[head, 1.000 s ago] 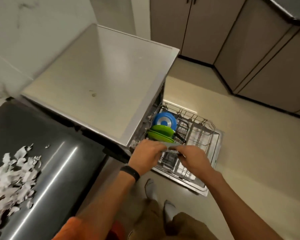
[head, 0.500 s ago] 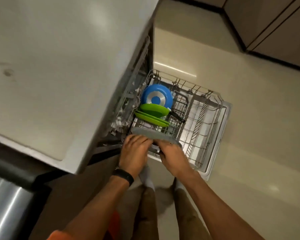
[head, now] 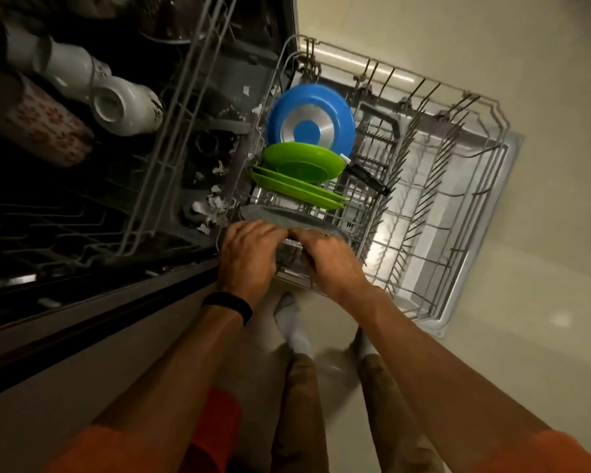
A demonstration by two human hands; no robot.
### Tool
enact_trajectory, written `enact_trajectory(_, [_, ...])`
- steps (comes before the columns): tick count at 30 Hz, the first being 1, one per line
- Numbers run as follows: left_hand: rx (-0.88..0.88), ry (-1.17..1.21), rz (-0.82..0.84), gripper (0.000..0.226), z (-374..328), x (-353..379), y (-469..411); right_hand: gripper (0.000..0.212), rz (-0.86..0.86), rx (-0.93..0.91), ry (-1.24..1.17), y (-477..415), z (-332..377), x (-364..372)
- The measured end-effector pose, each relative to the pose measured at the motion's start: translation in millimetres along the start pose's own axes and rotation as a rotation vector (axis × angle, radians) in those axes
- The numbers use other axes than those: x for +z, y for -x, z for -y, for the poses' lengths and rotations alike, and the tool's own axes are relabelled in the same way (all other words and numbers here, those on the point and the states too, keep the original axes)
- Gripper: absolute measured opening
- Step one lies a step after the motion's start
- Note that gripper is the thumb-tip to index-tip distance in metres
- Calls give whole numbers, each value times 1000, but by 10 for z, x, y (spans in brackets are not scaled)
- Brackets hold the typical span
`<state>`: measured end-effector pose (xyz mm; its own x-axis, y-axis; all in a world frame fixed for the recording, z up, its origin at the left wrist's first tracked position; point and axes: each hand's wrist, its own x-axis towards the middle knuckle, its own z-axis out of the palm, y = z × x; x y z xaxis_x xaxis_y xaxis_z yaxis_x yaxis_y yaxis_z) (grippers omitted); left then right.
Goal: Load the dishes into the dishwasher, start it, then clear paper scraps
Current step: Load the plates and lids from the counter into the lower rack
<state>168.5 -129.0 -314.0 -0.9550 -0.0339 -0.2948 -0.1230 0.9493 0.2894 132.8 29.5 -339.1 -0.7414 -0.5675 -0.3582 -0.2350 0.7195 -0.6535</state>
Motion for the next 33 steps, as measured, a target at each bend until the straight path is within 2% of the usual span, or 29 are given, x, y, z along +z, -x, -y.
enact_trajectory(5, [18,15,-56,43,51,31,-34,59,-42,14,-25,-32,14,-39])
enact_trajectory(12, [81,25,-200,35,-11,-130,115,54,-97,-76,-44,78,140,-123])
enact_trajectory(20, [48,23,-165,34,97,-9,-60,61,-89,-35,16,-115,80,-56])
enact_trajectory(33, [37,6,-91,38,175,114,-293,60,-47,11,-39,-269,-1,-5])
